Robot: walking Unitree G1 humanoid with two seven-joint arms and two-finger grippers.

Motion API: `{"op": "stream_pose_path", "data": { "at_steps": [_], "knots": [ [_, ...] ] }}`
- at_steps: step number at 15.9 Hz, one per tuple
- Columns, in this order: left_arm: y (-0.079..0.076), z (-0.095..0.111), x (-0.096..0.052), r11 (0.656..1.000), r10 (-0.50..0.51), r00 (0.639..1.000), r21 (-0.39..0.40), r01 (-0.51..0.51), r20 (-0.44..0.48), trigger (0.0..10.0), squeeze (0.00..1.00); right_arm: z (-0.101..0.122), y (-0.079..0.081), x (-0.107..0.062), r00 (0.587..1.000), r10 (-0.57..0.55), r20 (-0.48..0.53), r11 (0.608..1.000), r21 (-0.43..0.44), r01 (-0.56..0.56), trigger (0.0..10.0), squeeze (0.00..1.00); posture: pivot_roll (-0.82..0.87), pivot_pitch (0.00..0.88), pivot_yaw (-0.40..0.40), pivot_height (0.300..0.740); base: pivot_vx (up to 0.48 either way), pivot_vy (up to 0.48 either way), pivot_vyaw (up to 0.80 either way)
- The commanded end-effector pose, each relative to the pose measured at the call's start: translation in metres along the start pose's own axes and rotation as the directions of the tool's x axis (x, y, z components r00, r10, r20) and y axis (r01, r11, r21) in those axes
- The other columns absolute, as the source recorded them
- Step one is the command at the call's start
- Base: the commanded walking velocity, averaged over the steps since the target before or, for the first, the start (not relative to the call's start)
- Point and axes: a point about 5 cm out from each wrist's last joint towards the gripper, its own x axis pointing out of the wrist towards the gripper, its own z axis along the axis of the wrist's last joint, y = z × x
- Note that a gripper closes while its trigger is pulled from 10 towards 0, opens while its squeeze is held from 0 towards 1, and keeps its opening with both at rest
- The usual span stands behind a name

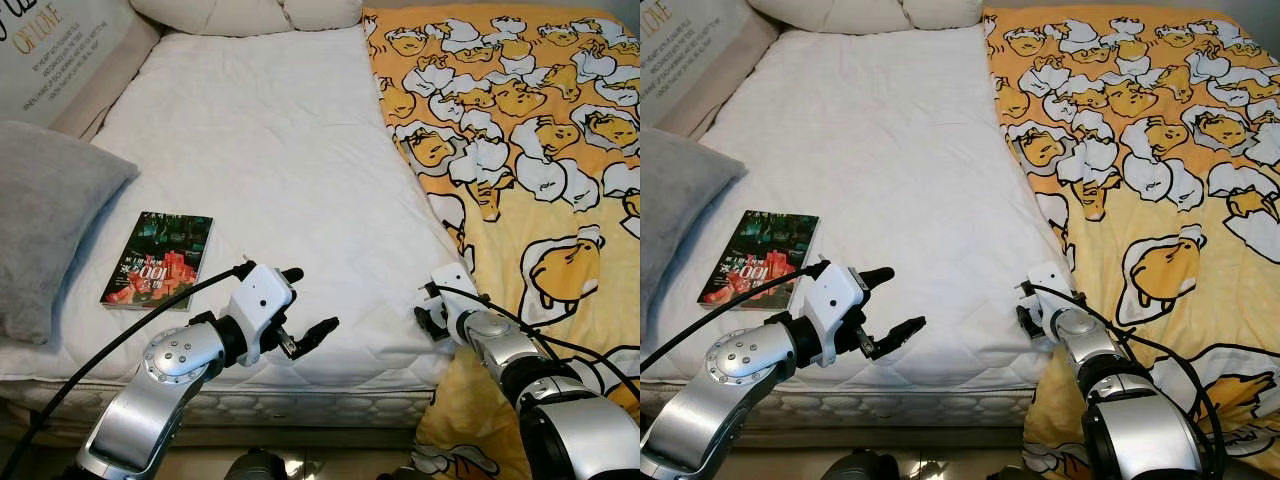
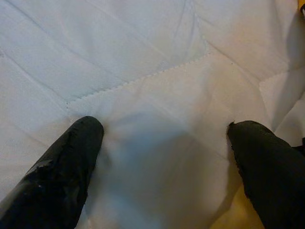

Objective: Clean up the room

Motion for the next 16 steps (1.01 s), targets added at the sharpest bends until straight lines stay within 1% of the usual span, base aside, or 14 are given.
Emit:
{"op": "stream_pose_path", "data": {
  "at_steps": [1, 2, 3, 4, 5, 10, 12, 13, 14, 15, 16],
  "knots": [
    [-0.003, 0.002, -0.001, 1.0, -0.015, 1.0, 0.004, 0.015, 0.002, 10.0, 0.0, -0.005, 0.0, 0.0, 1.0, -0.003, -0.023, 1.0, 0.018, 0.003, 10.0, 1.0, 0.1, 0.114, 0.035, 0.74, 0.0, 0.0, 0.0],
    [-0.003, 0.002, -0.001, 1.0, -0.015, 1.0, 0.004, 0.015, 0.002, 10.0, 0.0, -0.005, 0.0, 0.0, 1.0, -0.003, -0.023, 1.0, 0.018, 0.003, 10.0, 1.0, 0.1, 0.114, 0.035, 0.74, 0.0, 0.0, 0.0],
    [-0.003, 0.003, 0.001, 1.0, -0.024, 1.0, 0.005, 0.023, 0.003, 10.0, 0.0, -0.008, -0.021, -0.004, 0.994, -0.108, -0.015, 0.994, 0.02, 0.108, 10.0, 1.0, 0.08, 0.065, 0.037, 0.74, 0.0, 0.0, 0.0],
    [-0.002, 0.004, 0.005, 1.0, -0.029, 1.0, 0.009, 0.029, 0.009, 10.0, 0.0, -0.006, -0.041, -0.01, 0.979, -0.205, 0.012, 0.979, 0.011, 0.205, 10.0, 1.0, 0.08, 0.065, 0.037, 0.74, 0.0, 0.0, 0.0],
    [-0.002, 0.005, 0.005, 1.0, -0.029, 1.0, 0.009, 0.028, 0.011, 10.0, 0.0, -0.004, -0.045, -0.011, 0.974, -0.226, 0.021, 0.974, 0.007, 0.226, 10.0, 1.0, 0.08, 0.064, 0.036, 0.74, 0.0, 0.0, 0.0],
    [-0.001, 0.004, 0.006, 0.999, -0.032, 0.999, 0.014, 0.032, 0.009, 10.0, 0.0, -0.001, -0.05, -0.012, 0.967, -0.252, 0.03, 0.968, 0.0, 0.252, 10.0, 1.0, 0.08, 0.062, 0.037, 0.74, 0.0, 0.0, 0.0],
    [0.0, 0.005, 0.007, 0.999, -0.031, 0.999, 0.015, 0.031, 0.011, 10.0, 0.0, 0.0, -0.055, -0.014, 0.957, -0.287, 0.042, 0.958, -0.002, 0.287, 10.0, 1.0, 0.08, 0.061, 0.036, 0.74, 0.0, 0.0, 0.0],
    [0.0, 0.005, 0.007, 0.999, -0.03, 0.999, 0.015, 0.03, 0.01, 10.0, 0.0, 0.001, -0.059, -0.015, 0.947, -0.315, 0.053, 0.949, 0.012, 0.315, 10.0, 0.98, 0.08, 0.058, 0.036, 0.74, 0.0, 0.0, 0.0],
    [0.0, 0.004, 0.007, 0.999, -0.03, 1.0, 0.015, 0.03, 0.01, 10.0, 0.0, 0.0, -0.064, -0.017, 0.935, -0.349, 0.059, 0.937, 0.031, 0.348, 10.0, 0.83, 0.07, 0.055, 0.036, 0.74, 0.0, 0.0, 0.0],
    [0.0, 0.004, 0.008, 0.999, -0.031, 0.999, 0.015, 0.031, 0.01, 10.0, 0.0, -0.002, -0.068, -0.019, 0.925, -0.375, 0.061, 0.927, 0.04, 0.373, 10.0, 0.43, 0.07, 0.055, 0.036, 0.74, 0.0, 0.0, 0.0],
    [0.0, 0.004, 0.008, 0.999, -0.032, 0.999, 0.015, 0.031, 0.01, 10.0, 0.0, -0.003, -0.071, -0.02, 0.918, -0.391, 0.064, 0.92, 0.042, 0.389, 10.0, 0.25, 0.07, 0.054, 0.034, 0.74, 0.0, 0.0, 0.0]
  ]
}}
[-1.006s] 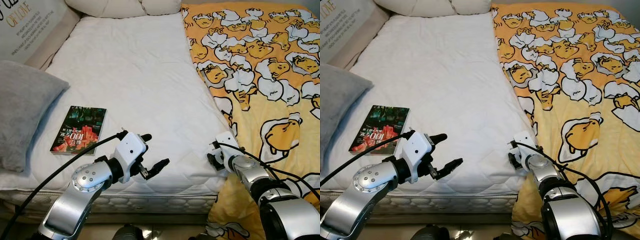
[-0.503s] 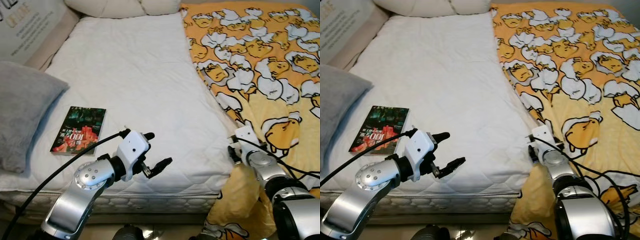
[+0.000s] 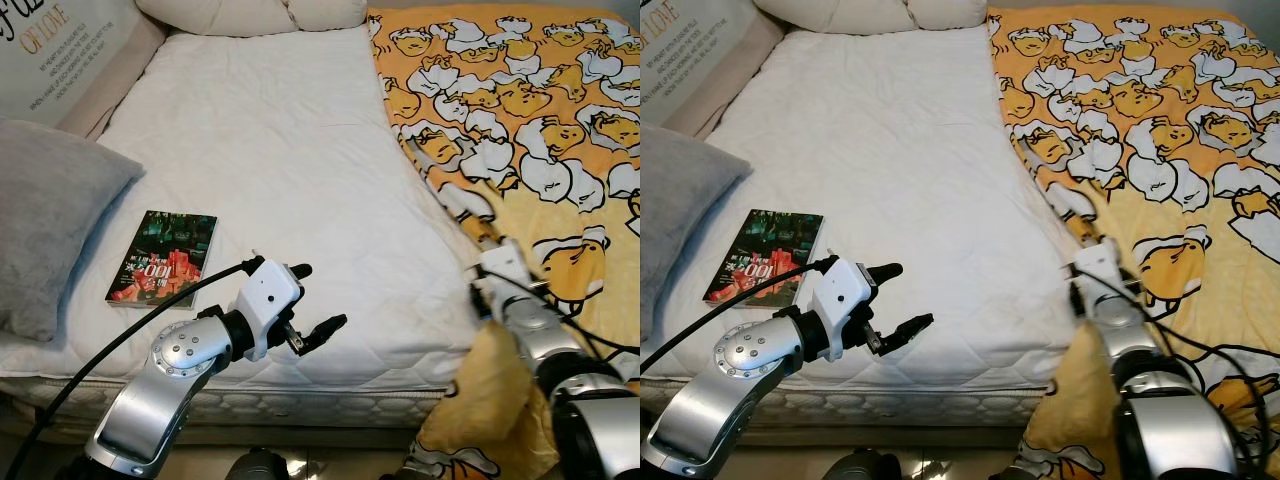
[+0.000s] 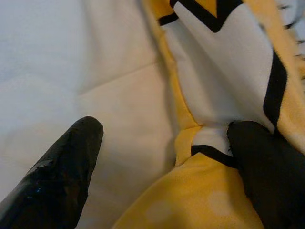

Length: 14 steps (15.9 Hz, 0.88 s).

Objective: Clean up the room

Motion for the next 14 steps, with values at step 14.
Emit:
{"op": "stream_pose_path", "data": {
  "at_steps": [14],
  "knots": [
    [0.002, -0.002, 0.007, 1.0, -0.004, 1.0, 0.004, 0.004, 0.008, 10.0, 0.0, -0.006, -0.028, -0.008, 0.981, -0.156, 0.115, 0.986, 0.077, 0.148, 10.0, 0.0, 0.05, 0.028, 0.028, 0.74, 0.0, 0.0, 0.0]
  ]
}}
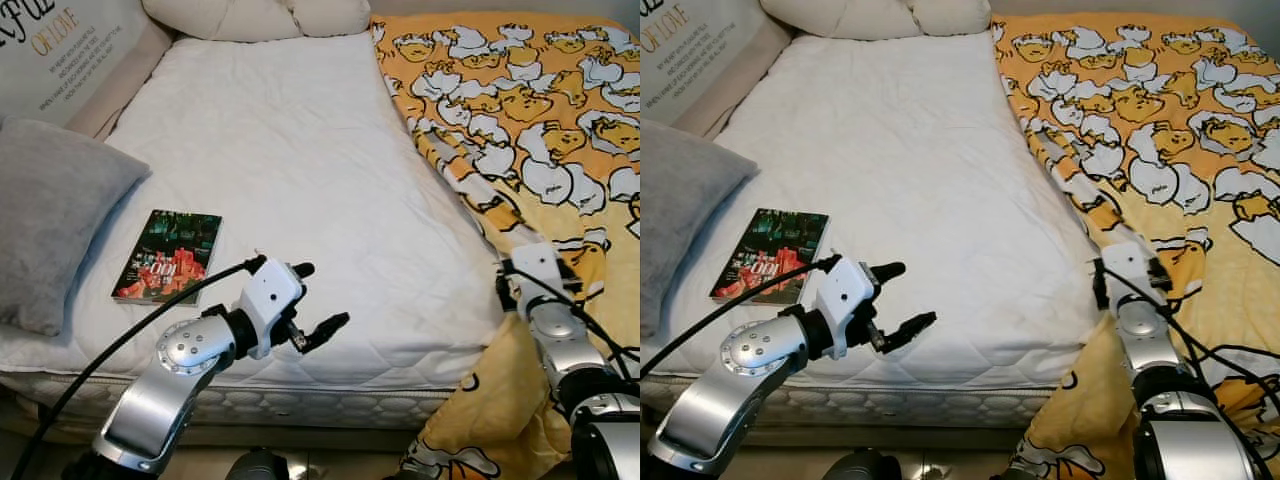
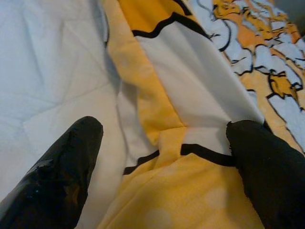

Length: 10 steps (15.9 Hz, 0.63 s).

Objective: Clean up the room

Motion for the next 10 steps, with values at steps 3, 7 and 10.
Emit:
{"op": "stream_pose_path", "data": {
  "at_steps": [3, 7, 10],
  "knots": [
    [0.002, 0.0, 0.003, 1.0, -0.004, 1.0, 0.013, 0.004, -0.005, 10.0, 0.0, -0.007, -0.008, -0.002, 0.999, -0.039, -0.025, 0.999, 0.022, 0.039, 10.0, 0.0, 0.05, 0.026, 0.028, 0.74, 0.0, 0.0, 0.0],
    [0.003, -0.001, 0.003, 1.0, -0.002, 1.0, 0.018, 0.003, -0.009, 10.0, 0.0, -0.011, -0.009, -0.002, 0.998, -0.029, -0.059, 0.997, 0.067, 0.033, 10.0, 0.0, 0.05, 0.023, 0.028, 0.74, 0.0, 0.0, 0.0],
    [0.003, -0.002, 0.004, 1.0, -0.003, 1.0, 0.019, 0.003, -0.008, 10.0, 0.0, -0.019, -0.006, -0.003, 0.995, 0.018, -0.1, 0.992, 0.129, -0.005, 0.0, 0.0, 0.06, 0.024, 0.028, 0.74, 0.0, 0.0, 0.0]
  ]
}}
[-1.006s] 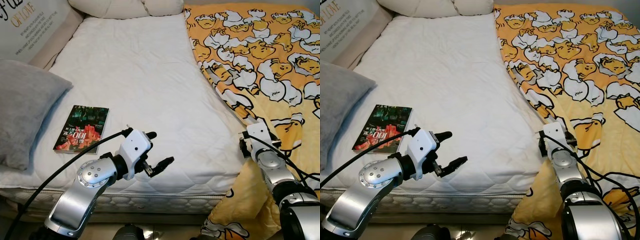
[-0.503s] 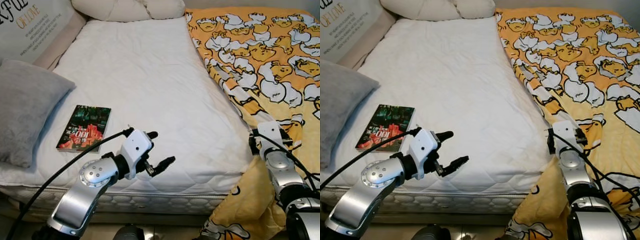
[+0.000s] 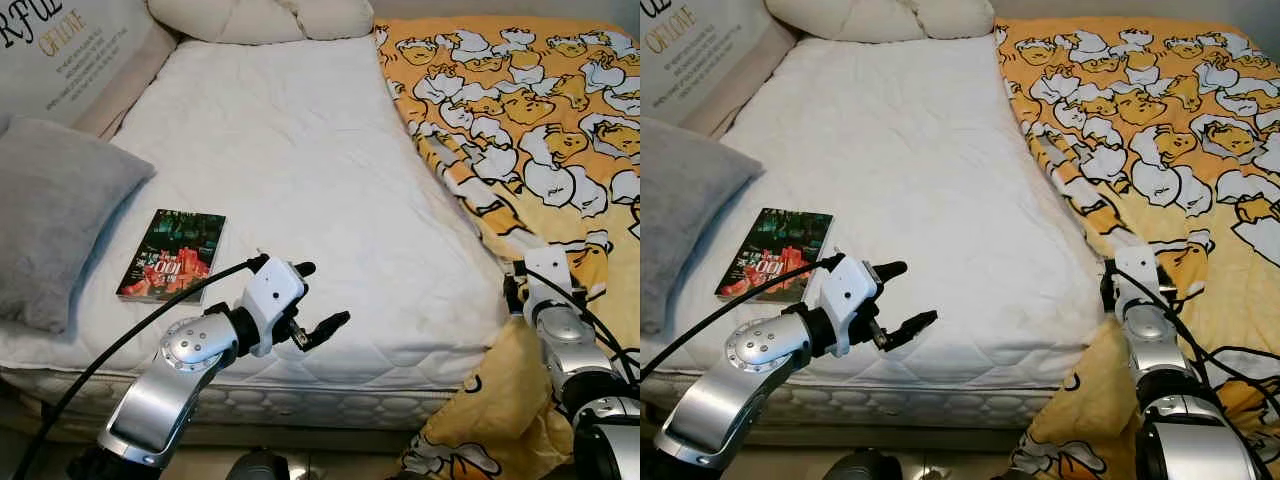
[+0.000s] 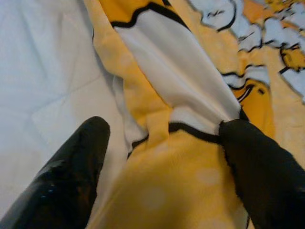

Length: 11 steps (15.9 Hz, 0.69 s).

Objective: Clean up the room

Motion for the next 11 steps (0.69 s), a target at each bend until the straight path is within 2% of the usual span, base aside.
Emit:
{"op": "stream_pose_path", "data": {
  "at_steps": [1, 6, 11],
  "knots": [
    [0.0011, 0.0001, 0.0009, 1.0, -0.003, 1.0, 0.013, 0.003, -0.003, 10.0, 0.0, -0.0075, -0.0044, -0.0009, 0.999, -0.001, -0.04, 1.0, 0.021, 0.001, 0.0, 0.0, 0.06, 0.026, 0.029, 0.74, 0.0, 0.0, 0.0],
    [0.0008, -0.0016, 0.0019, 1.0, -0.01, 1.0, 0.014, 0.01, -0.007, 10.0, 0.0, -0.0119, -0.0072, -0.0009, 0.997, 0.004, -0.073, 0.999, 0.047, 0.0, 0.0, 0.0, 0.06, 0.017, 0.036, 0.74, 0.0, 0.0, 0.0],
    [0.0041, 0.0009, 0.0044, 1.0, -0.004, 1.0, 0.023, 0.004, 0.003, 10.0, 0.0, -0.0155, -0.0031, -0.0019, 0.996, 0.023, -0.084, 0.999, 0.043, -0.02, 0.0, 0.0, 0.06, 0.004, 0.034, 0.74, 0.0, 0.0, 0.0]
  ]
}}
